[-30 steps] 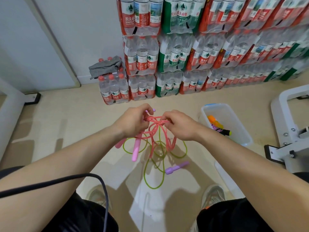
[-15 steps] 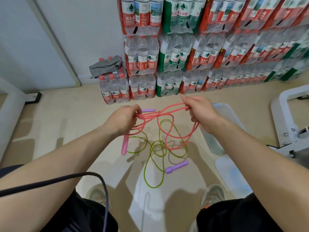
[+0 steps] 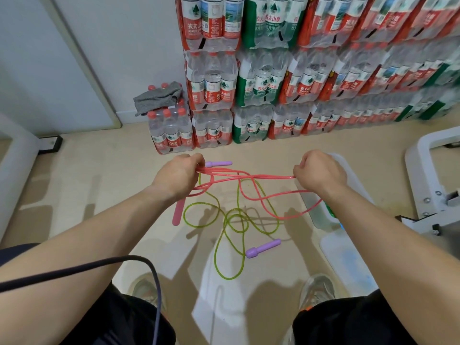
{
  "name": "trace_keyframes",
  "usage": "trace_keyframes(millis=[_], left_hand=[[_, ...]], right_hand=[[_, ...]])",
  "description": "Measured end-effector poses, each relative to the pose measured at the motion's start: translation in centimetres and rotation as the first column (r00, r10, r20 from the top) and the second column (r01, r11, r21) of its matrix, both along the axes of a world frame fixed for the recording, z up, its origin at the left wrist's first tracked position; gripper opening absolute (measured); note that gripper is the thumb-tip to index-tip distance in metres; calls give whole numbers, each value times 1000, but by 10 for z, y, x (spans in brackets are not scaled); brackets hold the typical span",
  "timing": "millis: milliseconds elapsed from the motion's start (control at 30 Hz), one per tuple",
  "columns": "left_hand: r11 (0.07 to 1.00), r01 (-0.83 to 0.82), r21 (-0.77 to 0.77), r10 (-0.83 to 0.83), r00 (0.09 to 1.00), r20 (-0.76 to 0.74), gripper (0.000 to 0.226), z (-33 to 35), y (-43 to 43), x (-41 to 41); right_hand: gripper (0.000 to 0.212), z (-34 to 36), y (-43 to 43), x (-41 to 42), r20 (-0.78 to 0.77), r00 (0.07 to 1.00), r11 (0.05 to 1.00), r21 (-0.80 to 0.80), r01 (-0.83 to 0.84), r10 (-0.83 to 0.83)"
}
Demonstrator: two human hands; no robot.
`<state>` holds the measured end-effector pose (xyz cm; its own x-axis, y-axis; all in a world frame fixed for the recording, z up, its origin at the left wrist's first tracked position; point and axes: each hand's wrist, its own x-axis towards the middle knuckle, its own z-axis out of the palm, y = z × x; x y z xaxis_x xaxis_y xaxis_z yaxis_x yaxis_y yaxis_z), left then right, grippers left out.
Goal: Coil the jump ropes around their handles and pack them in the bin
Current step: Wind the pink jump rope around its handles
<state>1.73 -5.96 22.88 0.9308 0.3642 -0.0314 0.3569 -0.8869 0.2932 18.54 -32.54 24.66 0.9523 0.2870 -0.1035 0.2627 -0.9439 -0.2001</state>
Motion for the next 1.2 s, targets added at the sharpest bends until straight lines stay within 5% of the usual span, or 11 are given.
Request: trace_keyframes(millis=[100, 167, 300, 367, 467, 600, 667, 800, 1067, 1200], left_hand=[[995, -23, -102, 25, 999, 24, 28, 4, -7, 2], [965, -51, -259, 64, 997, 41, 26, 10, -12, 3], [916, -47, -398, 99, 989, 110, 25, 22, -27, 5], [904, -43, -425, 107, 986, 126, 24, 25, -32, 4], [889, -29, -457, 108, 983, 146, 24, 28, -37, 5], [895, -16, -445, 101, 981, 166, 23, 27, -39, 5], [896, -11, -444, 100, 979, 176, 24, 26, -41, 5], [886, 1, -464, 108, 972, 208, 21, 24, -44, 7], [923, -82, -375, 148, 977, 151, 16, 11, -17, 5], [915, -178, -361, 228, 969, 99, 15, 13, 1, 1]], right_hand=[[18, -5, -1, 0, -40, 994, 993, -61, -105, 103], [32, -5, -1, -2, -228, 949, 976, 32, -215, 217], [54, -4, 11, -27, -669, 708, 972, 104, -211, 225], [49, -6, 19, -42, -748, 629, 957, 28, -290, 212], [35, -13, 27, -49, -619, 694, 864, -48, -501, 368], [48, -12, 43, -59, -623, 608, 857, 469, -213, 492], [43, -12, 51, -66, -633, 569, 805, 586, -92, 525], [24, -20, 57, -78, -590, 630, 799, 595, -82, 504], [48, -2, 58, -70, -303, 828, 740, 646, -186, 473], [53, 1, 45, -52, -322, 856, 753, 648, -112, 404]])
